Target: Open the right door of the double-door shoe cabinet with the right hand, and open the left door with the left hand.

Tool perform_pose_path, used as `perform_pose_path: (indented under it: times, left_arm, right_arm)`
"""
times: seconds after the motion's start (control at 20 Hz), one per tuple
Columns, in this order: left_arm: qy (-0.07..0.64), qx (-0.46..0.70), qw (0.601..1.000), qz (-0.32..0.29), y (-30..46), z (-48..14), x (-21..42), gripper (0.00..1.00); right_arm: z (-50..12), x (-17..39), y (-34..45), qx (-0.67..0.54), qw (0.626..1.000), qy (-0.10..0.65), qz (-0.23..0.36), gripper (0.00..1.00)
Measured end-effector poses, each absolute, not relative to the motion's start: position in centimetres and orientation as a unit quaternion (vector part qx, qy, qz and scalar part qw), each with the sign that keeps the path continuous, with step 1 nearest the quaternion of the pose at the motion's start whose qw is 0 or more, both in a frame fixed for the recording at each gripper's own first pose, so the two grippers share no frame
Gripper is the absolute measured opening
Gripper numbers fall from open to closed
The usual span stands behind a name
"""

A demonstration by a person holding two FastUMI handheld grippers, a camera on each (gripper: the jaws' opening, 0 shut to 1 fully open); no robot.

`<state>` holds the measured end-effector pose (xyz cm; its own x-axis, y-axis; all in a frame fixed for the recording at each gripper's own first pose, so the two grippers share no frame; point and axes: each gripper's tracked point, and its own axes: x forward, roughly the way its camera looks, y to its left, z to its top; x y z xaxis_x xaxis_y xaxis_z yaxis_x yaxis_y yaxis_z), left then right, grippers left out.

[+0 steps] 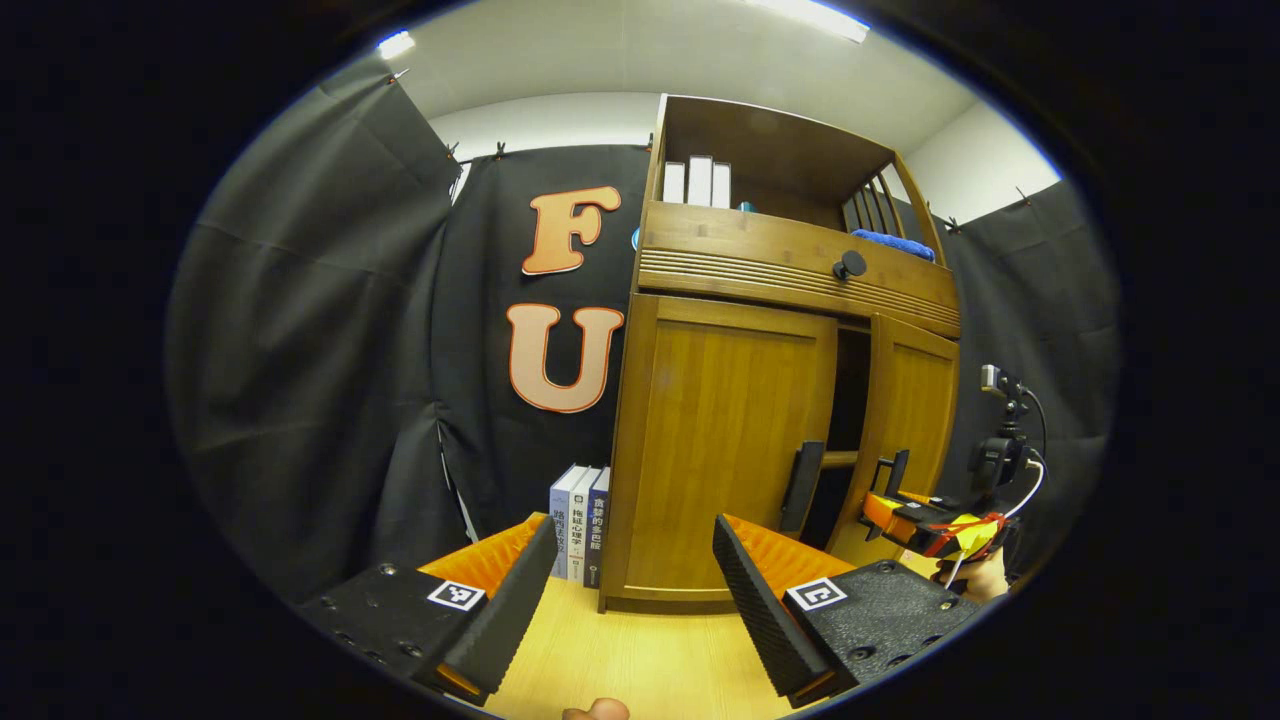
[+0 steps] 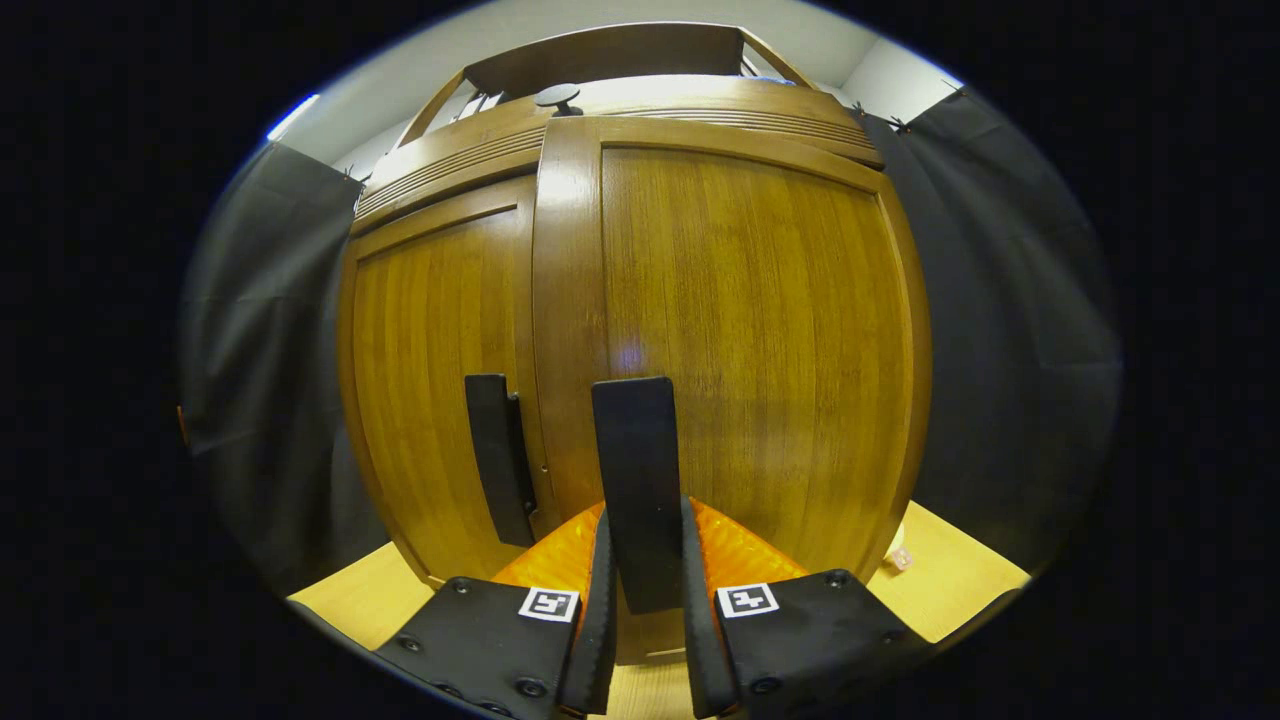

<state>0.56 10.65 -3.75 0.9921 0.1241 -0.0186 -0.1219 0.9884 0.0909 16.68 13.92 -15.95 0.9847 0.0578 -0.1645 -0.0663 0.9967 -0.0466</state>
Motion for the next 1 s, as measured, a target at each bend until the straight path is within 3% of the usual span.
perform_pose_path:
  times: [0.8,1.0]
  left_arm:
    - [0.012,0.038,0.998,0.047,6.7,-4.3,-2.6,0.94]
    - [0.005,0.04,0.998,0.041,5.5,-3.8,-3.2,0.95]
  right_arm:
    - [-14.4,9.0,9.1,-0.016,0.996,0.073,0.057,0.23]
    - [-14.0,7.3,7.3,-0.01,0.995,0.08,0.054,0.27]
